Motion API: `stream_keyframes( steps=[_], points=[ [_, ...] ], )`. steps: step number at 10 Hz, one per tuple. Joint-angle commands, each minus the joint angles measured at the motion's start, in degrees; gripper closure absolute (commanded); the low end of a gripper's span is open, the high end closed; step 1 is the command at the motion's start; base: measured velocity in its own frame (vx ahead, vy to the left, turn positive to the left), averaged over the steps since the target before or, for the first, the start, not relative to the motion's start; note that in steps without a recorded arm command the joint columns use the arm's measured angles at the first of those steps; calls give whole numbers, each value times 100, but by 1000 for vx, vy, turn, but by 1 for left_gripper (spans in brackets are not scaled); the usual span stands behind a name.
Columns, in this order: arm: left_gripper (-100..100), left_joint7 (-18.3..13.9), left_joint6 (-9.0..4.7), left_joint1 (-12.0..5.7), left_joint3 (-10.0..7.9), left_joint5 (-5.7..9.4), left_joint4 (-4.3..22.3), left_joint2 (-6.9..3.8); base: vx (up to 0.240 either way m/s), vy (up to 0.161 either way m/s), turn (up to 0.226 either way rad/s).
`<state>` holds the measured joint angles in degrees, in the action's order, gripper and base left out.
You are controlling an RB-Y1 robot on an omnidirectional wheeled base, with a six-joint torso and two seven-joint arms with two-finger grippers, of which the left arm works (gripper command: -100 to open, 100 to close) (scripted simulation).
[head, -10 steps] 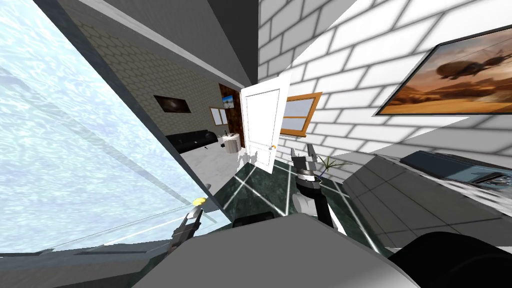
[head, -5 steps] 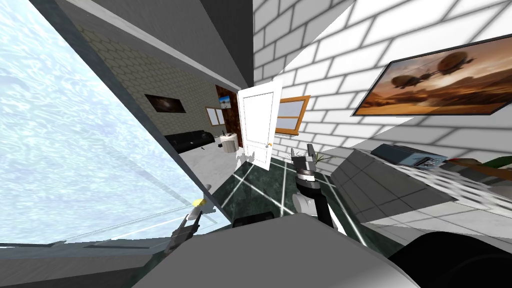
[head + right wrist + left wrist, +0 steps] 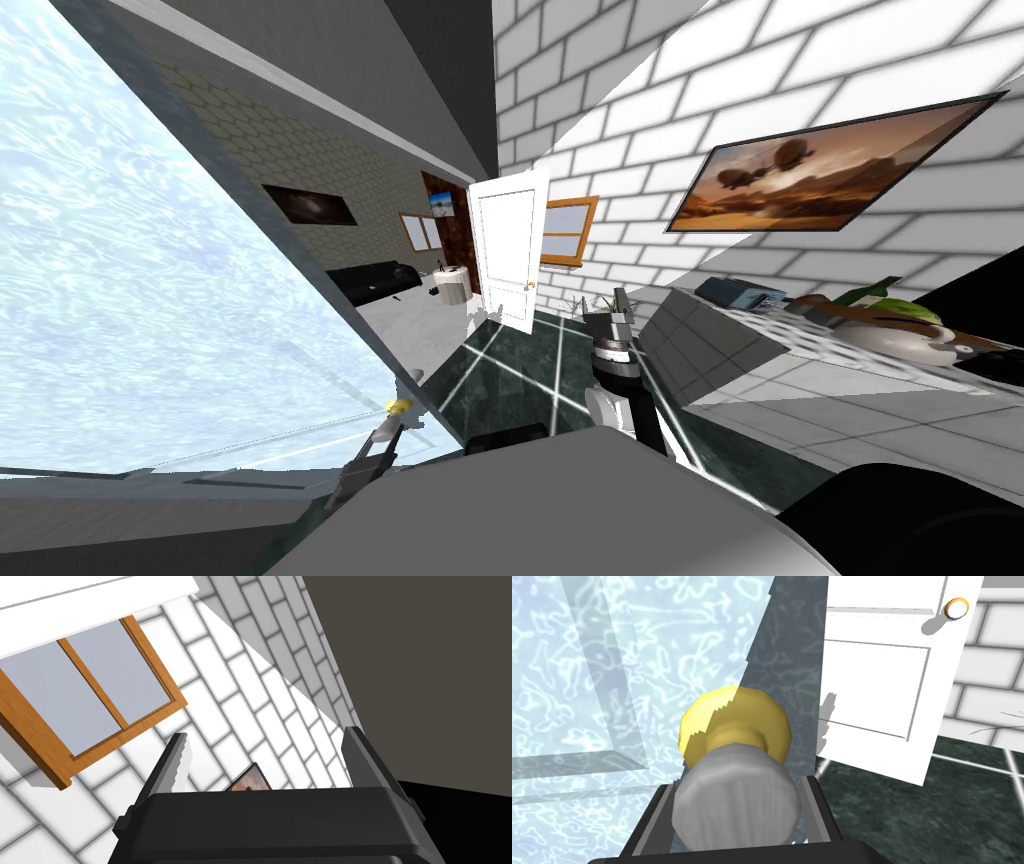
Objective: Pull the door open
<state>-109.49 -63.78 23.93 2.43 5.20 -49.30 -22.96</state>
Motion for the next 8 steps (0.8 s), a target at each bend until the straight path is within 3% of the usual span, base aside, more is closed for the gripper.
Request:
stream_keyframes(
  steps=[1, 3, 4, 8],
  points=[
    [100, -56, -97, -6, 12, -22, 48, -52, -222, 41, -121],
    [100, -113, -187, -22, 35, -53, 121, -105, -216, 42, -110],
    [100, -95, -144, -30, 45, -54, 121, -82, -85, 19, -30],
    [100, -188, -305, -89, 79, -126, 298, -151, -166, 26, -119]
  ],
)
